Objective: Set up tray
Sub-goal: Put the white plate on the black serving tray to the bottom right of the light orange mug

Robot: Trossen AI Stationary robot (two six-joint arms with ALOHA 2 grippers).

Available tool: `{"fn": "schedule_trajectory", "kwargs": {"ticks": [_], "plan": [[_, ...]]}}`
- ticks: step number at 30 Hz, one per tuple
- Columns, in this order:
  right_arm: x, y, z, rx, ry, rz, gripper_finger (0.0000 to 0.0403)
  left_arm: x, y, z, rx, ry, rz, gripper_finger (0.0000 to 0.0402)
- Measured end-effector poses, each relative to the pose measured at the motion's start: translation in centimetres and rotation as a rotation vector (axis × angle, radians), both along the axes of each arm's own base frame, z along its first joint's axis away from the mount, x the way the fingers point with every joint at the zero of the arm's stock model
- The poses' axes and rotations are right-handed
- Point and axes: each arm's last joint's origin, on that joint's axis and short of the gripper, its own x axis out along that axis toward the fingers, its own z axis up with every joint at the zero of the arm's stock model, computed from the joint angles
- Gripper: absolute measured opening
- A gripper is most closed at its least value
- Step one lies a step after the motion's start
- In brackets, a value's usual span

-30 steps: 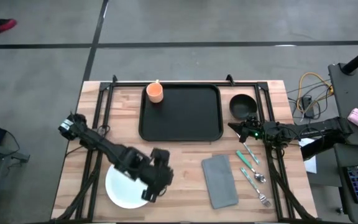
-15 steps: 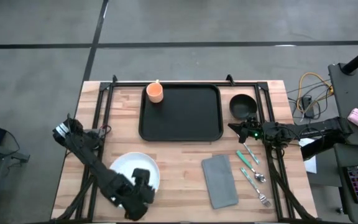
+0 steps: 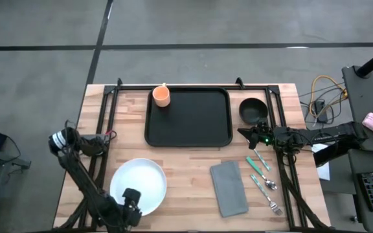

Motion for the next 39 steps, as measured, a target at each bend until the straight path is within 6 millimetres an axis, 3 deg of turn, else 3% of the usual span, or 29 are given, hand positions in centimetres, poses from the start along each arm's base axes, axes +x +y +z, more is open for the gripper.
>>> {"fn": "schedule_trajectory", "kwargs": {"ticks": [11, 18, 23, 33, 39], "plan": [[0.0, 0.0, 0.0, -0.018, 0.008, -0.003, 0.0009, -1.9, 2.0, -4.3, 0.067, 0.029, -0.015, 0.0281], [0.0, 0.0, 0.0, -0.025, 0.013, -0.003, 0.0009, -2.2, 2.4, -5.2, 0.065, 0.038, -0.021, 0.0271], [0.0, 0.0, 0.0, -0.025, 0.013, -0.003, 0.0009, -1.8, 2.0, -4.7, 0.058, 0.004, -0.013, 0.0211], [0.0, 0.0, 0.0, -0.026, 0.013, -0.003, 0.0009, -1.3, 1.7, -4.7, 0.010, -0.042, 0.004, 0.0021], [0.0, 0.0, 0.0, -0.026, 0.013, -0.002, 0.0009, -0.5, 1.8, -4.3, 0.008, -0.050, 0.030, 0.0005]]}}
